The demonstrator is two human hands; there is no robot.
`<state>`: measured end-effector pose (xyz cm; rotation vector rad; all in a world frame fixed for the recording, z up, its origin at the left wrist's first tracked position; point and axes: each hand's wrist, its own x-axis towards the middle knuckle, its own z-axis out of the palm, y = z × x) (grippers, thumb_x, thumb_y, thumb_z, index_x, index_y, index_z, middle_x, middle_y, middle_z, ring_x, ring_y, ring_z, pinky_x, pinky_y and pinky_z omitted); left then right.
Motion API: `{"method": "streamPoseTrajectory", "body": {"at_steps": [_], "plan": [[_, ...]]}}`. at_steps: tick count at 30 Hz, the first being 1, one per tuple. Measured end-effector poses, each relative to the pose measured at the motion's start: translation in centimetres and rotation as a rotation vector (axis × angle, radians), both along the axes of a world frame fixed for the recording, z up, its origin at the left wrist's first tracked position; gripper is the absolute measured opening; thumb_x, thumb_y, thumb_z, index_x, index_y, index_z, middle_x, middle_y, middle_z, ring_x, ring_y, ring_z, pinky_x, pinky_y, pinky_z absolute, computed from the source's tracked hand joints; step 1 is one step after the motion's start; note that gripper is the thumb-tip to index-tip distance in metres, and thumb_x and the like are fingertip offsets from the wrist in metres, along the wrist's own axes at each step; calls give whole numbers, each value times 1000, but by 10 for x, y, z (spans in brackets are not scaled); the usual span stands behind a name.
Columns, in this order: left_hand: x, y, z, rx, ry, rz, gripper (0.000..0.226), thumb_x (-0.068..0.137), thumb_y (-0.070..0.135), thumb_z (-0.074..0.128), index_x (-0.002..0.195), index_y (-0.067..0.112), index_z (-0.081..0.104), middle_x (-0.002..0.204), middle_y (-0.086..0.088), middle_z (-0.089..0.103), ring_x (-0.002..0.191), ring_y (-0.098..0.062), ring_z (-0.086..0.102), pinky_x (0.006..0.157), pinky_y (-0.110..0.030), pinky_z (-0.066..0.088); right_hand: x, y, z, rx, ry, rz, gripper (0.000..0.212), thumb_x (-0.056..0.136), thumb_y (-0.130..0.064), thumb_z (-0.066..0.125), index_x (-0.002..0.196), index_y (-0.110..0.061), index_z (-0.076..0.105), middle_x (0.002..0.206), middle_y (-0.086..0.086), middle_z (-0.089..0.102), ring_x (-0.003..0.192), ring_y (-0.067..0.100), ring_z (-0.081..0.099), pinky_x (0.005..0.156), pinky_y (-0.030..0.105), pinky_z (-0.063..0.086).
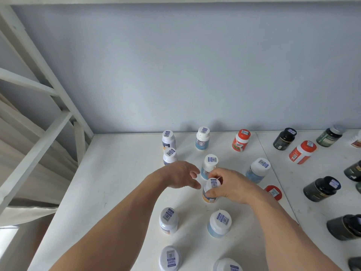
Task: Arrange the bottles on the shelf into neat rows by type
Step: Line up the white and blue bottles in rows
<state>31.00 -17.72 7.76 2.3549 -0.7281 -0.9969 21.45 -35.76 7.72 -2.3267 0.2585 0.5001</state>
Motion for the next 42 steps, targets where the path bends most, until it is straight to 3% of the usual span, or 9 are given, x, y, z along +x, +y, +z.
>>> {"method": "streamPoseTrajectory", "body": {"at_steps": [4, 9, 19, 25, 27, 30, 33, 36, 42], "plan": [[-4, 1, -2, 4, 33, 10, 62, 80, 37, 75, 135, 21, 51, 128, 5, 61, 114, -15, 58, 100, -33, 47, 2, -2, -2, 33, 15, 22, 42, 67, -40, 82, 99, -38, 55, 93, -16, 63, 84, 4, 60, 67, 22, 44], [-11, 4, -3, 12, 46, 21, 60, 80, 37, 75, 134, 23, 52, 129, 5, 61, 113, -14, 58, 99, -32, 47, 1, -4, -5, 68, -23, 15, 41, 70, -32, 82, 104, -34, 59, 97, -12, 66, 90, 10, 62, 80, 29, 50], [-23, 20, 12, -143, 252, 73, 39, 75, 32, 79, 113, 30, 68, 107, 14, 71, 110, -8, 62, 107, -39, 41, 5, -1, 8, 164, -169, -14, 26, 80, -50, 67, 91, -26, 67, 73, -14, 65, 66, 3, 57, 68, 25, 45], [-24, 32, 14, -225, 286, 72, 38, 75, 32, 80, 111, 29, 69, 107, 11, 72, 109, -8, 63, 105, -35, 42, -1, 11, 13, 190, -181, -53, 43, 73, -63, 59, 97, -27, 66, 90, -5, 70, 88, 17, 65, 84, 40, 53], [-23, 40, 14, -230, 281, 55, 37, 75, 32, 80, 110, 31, 69, 106, 14, 72, 106, -5, 63, 100, -29, 44, -1, 19, 15, 190, -184, -73, 39, 73, -62, 61, 94, -29, 66, 84, -8, 70, 79, 14, 64, 79, 38, 52], [-19, 58, 9, -155, 115, 44, 47, 75, 36, 78, 120, 31, 64, 117, 11, 67, 110, -6, 60, 95, -26, 46, 0, 37, 15, 164, -202, -88, 19, 79, -52, 67, 86, -35, 64, 73, -20, 66, 66, -2, 57, 66, 25, 44], [-16, 78, 3, 32, -220, -15, 60, 81, 39, 72, 136, 24, 51, 133, 4, 58, 119, -14, 55, 97, -28, 44, 3, 58, 12, 156, -190, -88, 23, 80, -44, 70, 98, -31, 64, 88, -16, 69, 84, 6, 63, 75, 27, 49], [-17, 95, -4, 148, -474, -41, 56, 90, 40, 61, 141, 27, 43, 140, 5, 51, 125, -17, 48, 99, -31, 41, 8, 79, 7, 153, -183, -78, 31, 78, -39, 73, 106, -29, 62, 96, -13, 69, 92, 9, 64, 85, 32, 50], [-16, 113, -18, 155, -615, -43, 40, 93, 36, 53, 129, 20, 50, 128, 1, 58, 113, -22, 55, 88, -38, 49, 21, 102, -9, 93, -177, -68, 33, 76, -36, 74, 106, -34, 60, 96, -16, 68, 90, 7, 63, 85, 31, 51]]}}
